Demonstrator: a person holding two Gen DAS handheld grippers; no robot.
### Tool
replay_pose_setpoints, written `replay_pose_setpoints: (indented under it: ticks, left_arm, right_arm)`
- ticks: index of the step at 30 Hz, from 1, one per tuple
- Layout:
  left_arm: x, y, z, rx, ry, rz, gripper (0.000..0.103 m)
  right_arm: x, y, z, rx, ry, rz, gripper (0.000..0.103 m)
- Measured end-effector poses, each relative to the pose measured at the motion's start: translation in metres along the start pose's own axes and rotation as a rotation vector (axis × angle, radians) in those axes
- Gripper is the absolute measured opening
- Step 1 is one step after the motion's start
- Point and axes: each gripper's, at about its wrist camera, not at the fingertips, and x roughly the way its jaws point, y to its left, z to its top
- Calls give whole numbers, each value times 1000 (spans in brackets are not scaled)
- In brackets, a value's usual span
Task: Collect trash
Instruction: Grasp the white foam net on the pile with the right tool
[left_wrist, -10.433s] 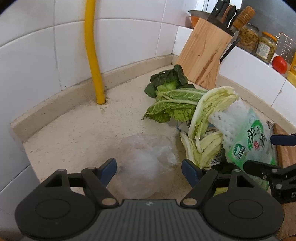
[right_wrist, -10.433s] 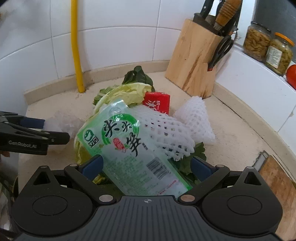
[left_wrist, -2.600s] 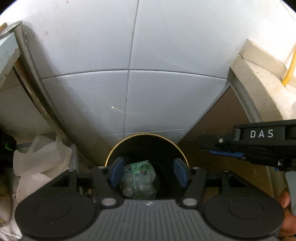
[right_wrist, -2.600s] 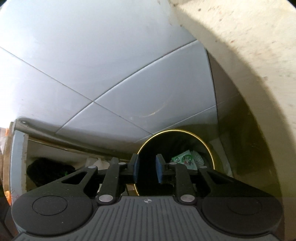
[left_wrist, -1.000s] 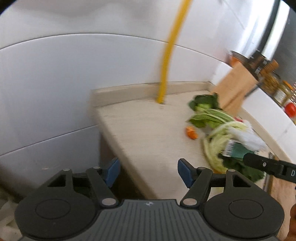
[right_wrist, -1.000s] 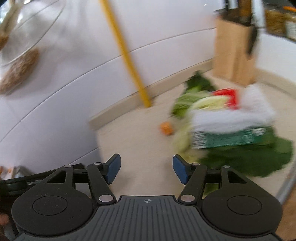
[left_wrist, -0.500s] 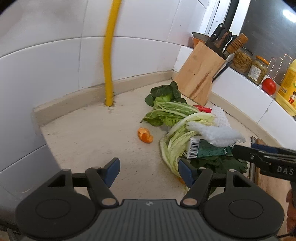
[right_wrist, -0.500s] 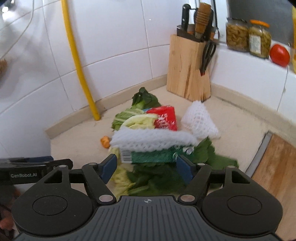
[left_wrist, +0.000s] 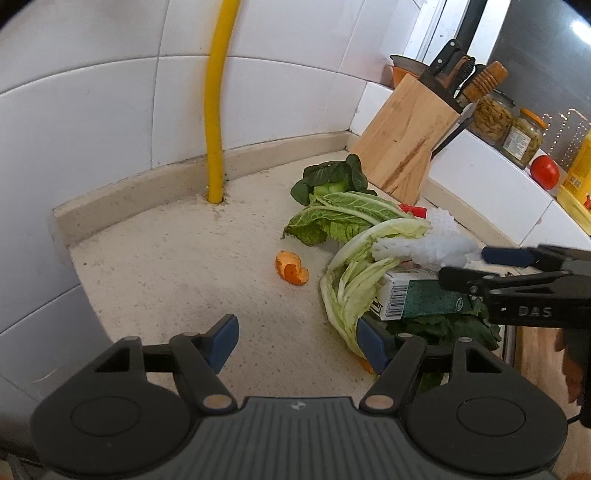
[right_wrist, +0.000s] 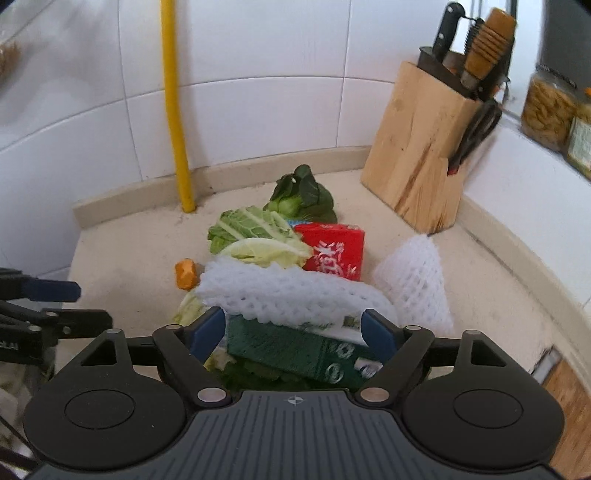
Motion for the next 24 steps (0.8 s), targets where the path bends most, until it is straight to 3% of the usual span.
replay_pose_setpoints:
  ticks: [7,13,15,16,18,19,20,21,24]
  left_arm:
    - [10,-6,4,12,13,-31,64]
    - [11,-5,3,17,19,-34,64]
    - [10,-3,2,14,19,-36,64]
    - [10,-2,2,10,19,-37,64]
    - [11,-2,2,5,20,-43,64]
    - [12,-2,3,7,21,-47,64]
    - [12,-3,3,11,22,-49,64]
    - [12,-3,3,15,22,-52,64]
    - [12,-4,3,23,20,-64,65]
  right_arm:
    - [-14,3,5,-157,-53,-43,98]
    - [18,4,13,-199,20,58,94]
    - [26,1,16,-155,66,107,69]
    - [27,-2,17,-115,79,121,68]
    - [19,-5,19,-65,85,126,43]
    - [14,-8,19,-29,92,137,41]
    - [8,-12,18,13,97,170,22]
    - [1,-16,17,58,106,211,14]
    - [-21,-17,10,109,87,250,13]
